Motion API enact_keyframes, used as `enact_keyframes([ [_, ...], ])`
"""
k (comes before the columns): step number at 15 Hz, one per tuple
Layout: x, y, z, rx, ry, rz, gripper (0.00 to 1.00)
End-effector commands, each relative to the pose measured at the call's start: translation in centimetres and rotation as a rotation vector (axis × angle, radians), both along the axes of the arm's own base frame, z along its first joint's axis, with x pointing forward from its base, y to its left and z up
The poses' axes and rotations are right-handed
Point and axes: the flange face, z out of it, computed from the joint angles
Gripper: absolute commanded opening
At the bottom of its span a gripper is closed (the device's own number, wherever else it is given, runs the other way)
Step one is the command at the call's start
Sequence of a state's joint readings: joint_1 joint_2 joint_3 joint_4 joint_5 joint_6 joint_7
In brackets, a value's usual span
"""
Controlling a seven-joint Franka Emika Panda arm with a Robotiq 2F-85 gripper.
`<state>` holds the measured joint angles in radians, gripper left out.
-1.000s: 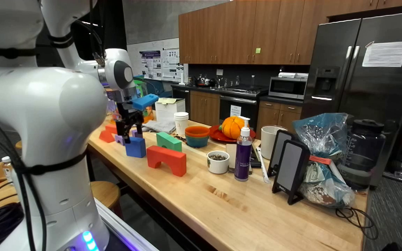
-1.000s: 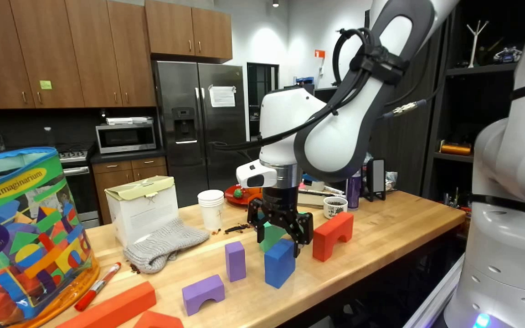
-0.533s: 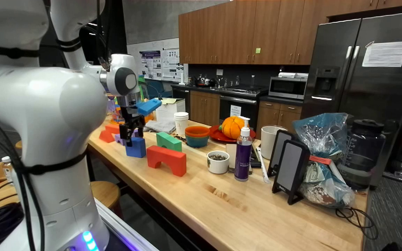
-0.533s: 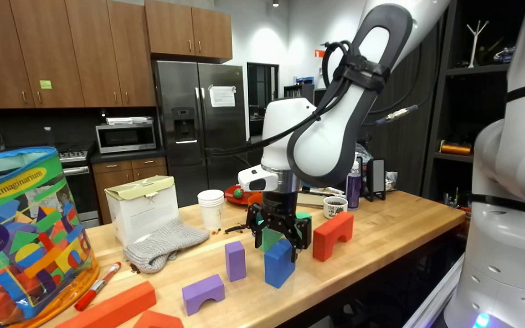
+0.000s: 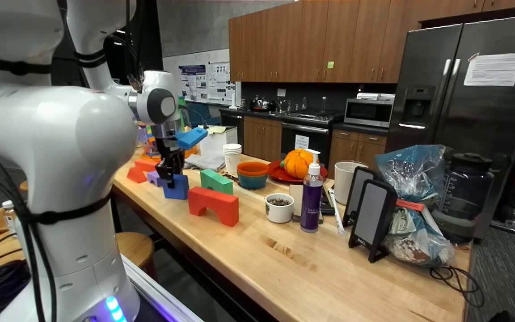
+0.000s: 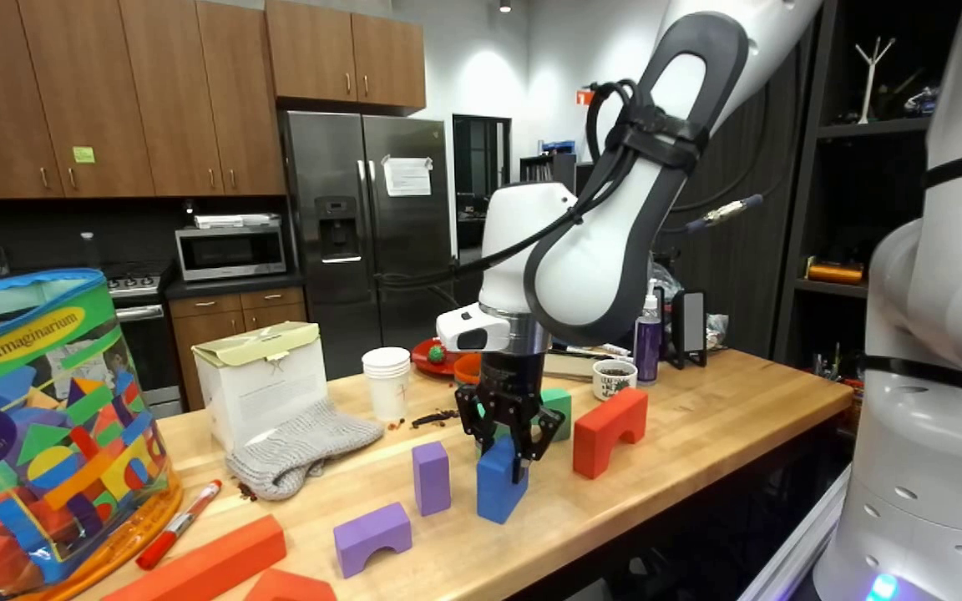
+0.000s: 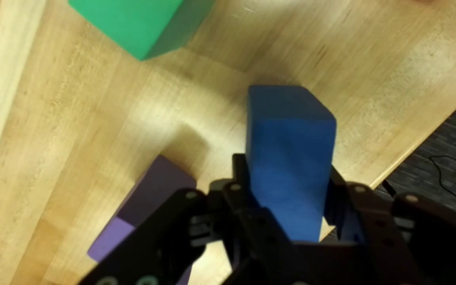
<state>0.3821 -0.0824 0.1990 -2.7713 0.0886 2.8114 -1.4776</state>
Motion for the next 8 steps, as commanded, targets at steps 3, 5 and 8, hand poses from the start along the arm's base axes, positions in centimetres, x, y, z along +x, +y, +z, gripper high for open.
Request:
enact_keyframes([
  [3,-0.1,-0.2,0.7,0.0,-0.016,0.011,0.16],
  [5,-0.2,-0.3,1.3,0.008,-0.007,0.009,0.16],
  [8,-0.2,-0.2,2.4,0.012,-0.025,-0.011,0.16],
])
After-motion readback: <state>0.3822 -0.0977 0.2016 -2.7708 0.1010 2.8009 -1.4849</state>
